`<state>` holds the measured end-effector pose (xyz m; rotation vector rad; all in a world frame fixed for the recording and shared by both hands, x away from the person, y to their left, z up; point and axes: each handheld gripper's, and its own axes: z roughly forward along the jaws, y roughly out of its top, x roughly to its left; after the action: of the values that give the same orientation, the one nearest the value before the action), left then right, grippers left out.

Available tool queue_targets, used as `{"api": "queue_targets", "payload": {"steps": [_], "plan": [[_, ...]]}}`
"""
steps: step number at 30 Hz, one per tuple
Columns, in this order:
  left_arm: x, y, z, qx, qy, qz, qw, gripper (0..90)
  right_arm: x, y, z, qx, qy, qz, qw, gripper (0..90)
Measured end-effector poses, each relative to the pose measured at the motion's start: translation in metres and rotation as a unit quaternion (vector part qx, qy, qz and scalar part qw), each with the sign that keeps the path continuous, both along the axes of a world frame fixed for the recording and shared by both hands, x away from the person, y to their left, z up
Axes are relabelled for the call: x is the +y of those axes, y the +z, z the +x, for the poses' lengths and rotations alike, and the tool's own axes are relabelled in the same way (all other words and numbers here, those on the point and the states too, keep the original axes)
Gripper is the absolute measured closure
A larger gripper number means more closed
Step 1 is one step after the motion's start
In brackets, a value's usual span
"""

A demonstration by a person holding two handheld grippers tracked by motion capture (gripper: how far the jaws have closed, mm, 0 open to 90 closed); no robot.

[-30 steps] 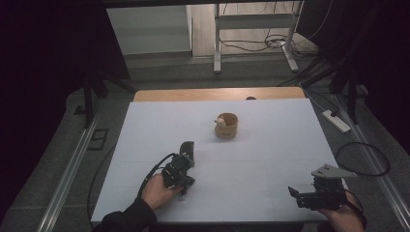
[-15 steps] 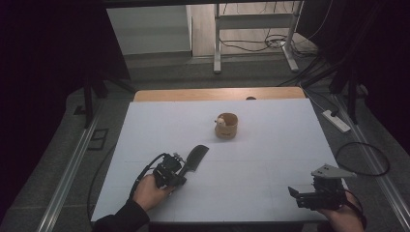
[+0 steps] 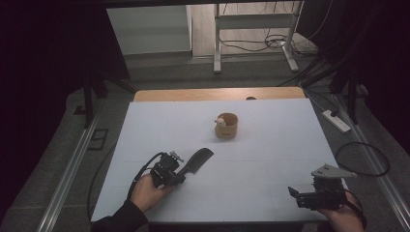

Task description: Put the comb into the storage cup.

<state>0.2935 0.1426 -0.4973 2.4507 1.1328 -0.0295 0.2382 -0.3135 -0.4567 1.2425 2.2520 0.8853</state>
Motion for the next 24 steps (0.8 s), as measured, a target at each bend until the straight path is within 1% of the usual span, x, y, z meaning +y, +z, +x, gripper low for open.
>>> {"api": "queue_targets", "payload": {"steps": [2,5,7,9,12,13,14,18,19,21,24], "plan": [[0.002,0.004,-0.003,-0.007,0.006,-0.008,0.9999,80.8,0.000,0.000,0.000,0.000,0.000,0.000,1.0000,0.2],[0.005,0.009,-0.005,-0.018,0.012,-0.015,0.9997,73.1,0.000,0.000,0.000,-0.001,0.000,0.000,1.0000,0.3],[0.008,0.013,-0.008,-0.027,0.021,-0.015,0.9993,68.7,0.000,0.000,0.000,-0.001,0.000,0.000,1.0000,0.2],[0.010,0.015,-0.008,-0.033,0.029,-0.015,0.9989,59.8,0.000,0.000,0.000,-0.001,0.001,0.000,1.0000,0.3],[0.016,0.018,-0.009,-0.043,0.040,-0.015,0.9981,49.7,0.000,0.000,0.000,-0.001,0.001,0.000,1.0000,0.2],[0.017,0.019,-0.009,-0.044,0.042,-0.017,0.9980,45.3,0.000,0.000,0.000,-0.002,0.001,0.000,1.0000,0.3],[0.018,0.020,-0.009,-0.046,0.045,-0.019,0.9978,42.8,0.000,0.000,0.000,-0.002,0.001,0.000,1.0000,0.3],[0.022,0.022,-0.008,-0.058,0.049,-0.018,0.9969,30.8,0.000,0.000,0.000,-0.003,0.002,0.000,1.0000,0.3],[0.023,0.022,-0.008,-0.062,0.050,-0.017,0.9967,25.3,0.000,0.000,-0.001,-0.003,0.001,0.000,1.0000,0.3],[0.024,0.023,-0.008,-0.064,0.052,-0.018,0.9964,19.6,0.000,0.000,-0.001,-0.003,0.002,0.000,1.0000,0.3],[0.027,0.022,-0.006,-0.056,0.054,-0.021,0.9967,12.5,0.000,0.000,-0.001,-0.003,0.002,0.000,1.0000,0.3]]}}
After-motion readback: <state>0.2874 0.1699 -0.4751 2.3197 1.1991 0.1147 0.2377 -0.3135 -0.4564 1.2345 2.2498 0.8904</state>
